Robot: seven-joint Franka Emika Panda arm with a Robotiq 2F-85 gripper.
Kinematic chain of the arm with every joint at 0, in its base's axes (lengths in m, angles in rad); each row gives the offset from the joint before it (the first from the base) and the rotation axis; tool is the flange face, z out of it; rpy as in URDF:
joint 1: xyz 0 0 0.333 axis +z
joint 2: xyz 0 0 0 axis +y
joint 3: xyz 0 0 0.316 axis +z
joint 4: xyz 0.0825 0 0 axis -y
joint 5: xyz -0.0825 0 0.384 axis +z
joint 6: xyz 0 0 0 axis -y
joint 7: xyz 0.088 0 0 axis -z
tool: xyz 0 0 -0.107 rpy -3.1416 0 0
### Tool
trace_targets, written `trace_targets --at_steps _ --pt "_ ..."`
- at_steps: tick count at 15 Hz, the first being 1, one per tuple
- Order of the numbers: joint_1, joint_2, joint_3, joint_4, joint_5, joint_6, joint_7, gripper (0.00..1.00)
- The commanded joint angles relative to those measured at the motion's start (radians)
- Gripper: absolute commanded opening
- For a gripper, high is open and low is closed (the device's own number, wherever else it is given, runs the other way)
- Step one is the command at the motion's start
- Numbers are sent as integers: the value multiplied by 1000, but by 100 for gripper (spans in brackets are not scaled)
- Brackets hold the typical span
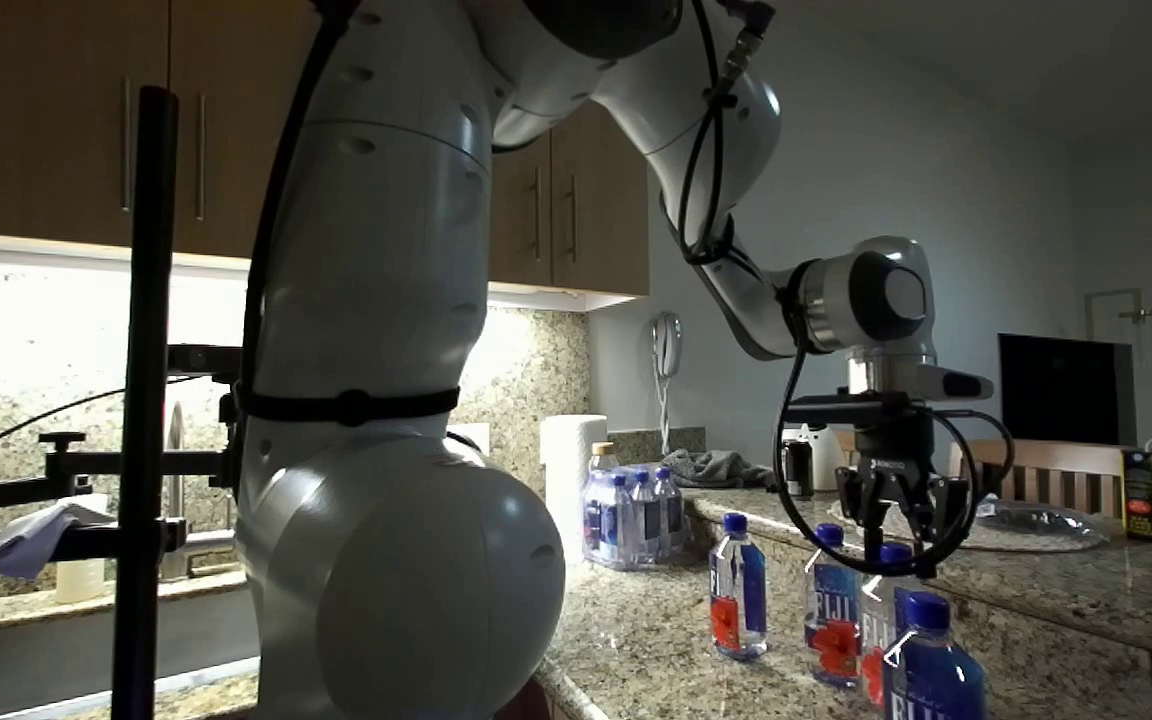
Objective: Move the water bottles forward
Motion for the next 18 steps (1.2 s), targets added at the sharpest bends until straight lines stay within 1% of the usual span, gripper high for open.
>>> trace_targets --at_steps 1,4,5,6,11,16,18 --pt "-10 8 9 20 31 -23 -34 32" --pt "-11 11 10 23 32 -27 -45 13" --pt "-11 11 10 22 32 -27 -49 9" --pt "-11 12 10 22 31 -28 -53 12" --pt "-9 3 13 20 35 -32 -80 12" --pt "-8 -51 17 0 39 -35 -93 12" --pt "-7 -83 19 -13 34 -58 -96 12"
